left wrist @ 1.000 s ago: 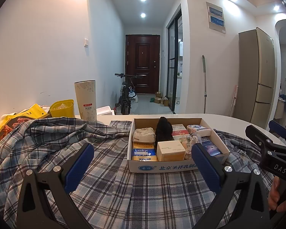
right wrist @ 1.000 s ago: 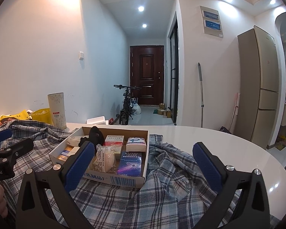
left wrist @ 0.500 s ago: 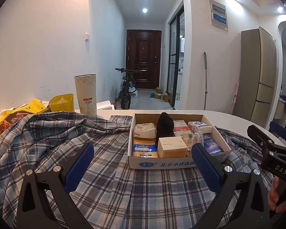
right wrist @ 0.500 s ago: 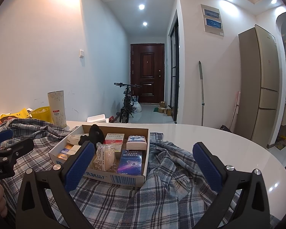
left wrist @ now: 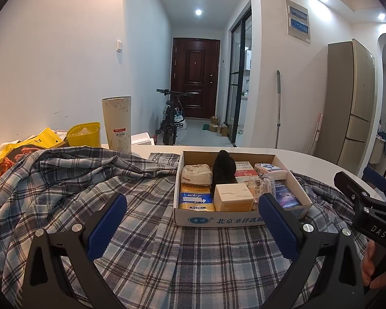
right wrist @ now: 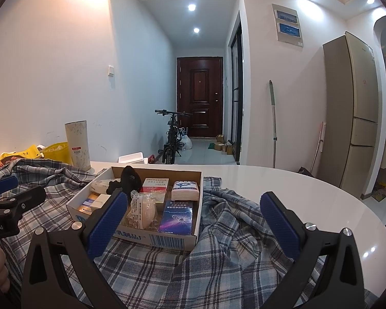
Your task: Organize objects
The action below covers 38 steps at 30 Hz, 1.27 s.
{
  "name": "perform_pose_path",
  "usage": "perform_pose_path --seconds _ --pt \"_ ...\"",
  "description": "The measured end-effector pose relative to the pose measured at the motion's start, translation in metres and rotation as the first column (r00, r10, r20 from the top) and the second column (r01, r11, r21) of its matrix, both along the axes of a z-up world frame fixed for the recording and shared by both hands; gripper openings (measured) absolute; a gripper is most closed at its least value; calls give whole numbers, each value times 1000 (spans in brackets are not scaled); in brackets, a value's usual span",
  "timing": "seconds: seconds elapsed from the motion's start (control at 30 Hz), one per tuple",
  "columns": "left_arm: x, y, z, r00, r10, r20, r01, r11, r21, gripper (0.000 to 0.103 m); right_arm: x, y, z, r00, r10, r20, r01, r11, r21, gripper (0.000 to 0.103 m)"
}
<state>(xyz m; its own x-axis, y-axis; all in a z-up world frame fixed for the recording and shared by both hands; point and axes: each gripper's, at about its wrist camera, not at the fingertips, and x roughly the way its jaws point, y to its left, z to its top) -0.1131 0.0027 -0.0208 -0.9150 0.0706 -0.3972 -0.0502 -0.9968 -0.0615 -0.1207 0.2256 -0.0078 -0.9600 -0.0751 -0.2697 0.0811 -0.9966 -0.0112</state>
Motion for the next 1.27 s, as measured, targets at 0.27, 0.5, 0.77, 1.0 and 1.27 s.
perform_pose_path --seconds 0.27,0.5,0.77,1.0,1.27 --pt "0 0 0 1000 1 3 -1 1000 0 103 0 0 -1 1000 4 8 -4 1000 0 103" --pt "0 0 -1 1000 2 8 -2 1000 -1 103 0 0 -1 1000 4 11 -4 1000 -1 103" --pt "-1 0 -2 1000 5 18 -5 1000 0 103 2 1 0 1000 5 9 -5 1000 -2 103" --pt "1 1 -1 1000 9 7 -9 1000 0 103 2 1 1 1000 6 9 -6 1000 -2 103" --pt "1 2 -1 1000 7 6 -7 1000 0 103 2 1 1 1000 5 8 -5 1000 -4 103"
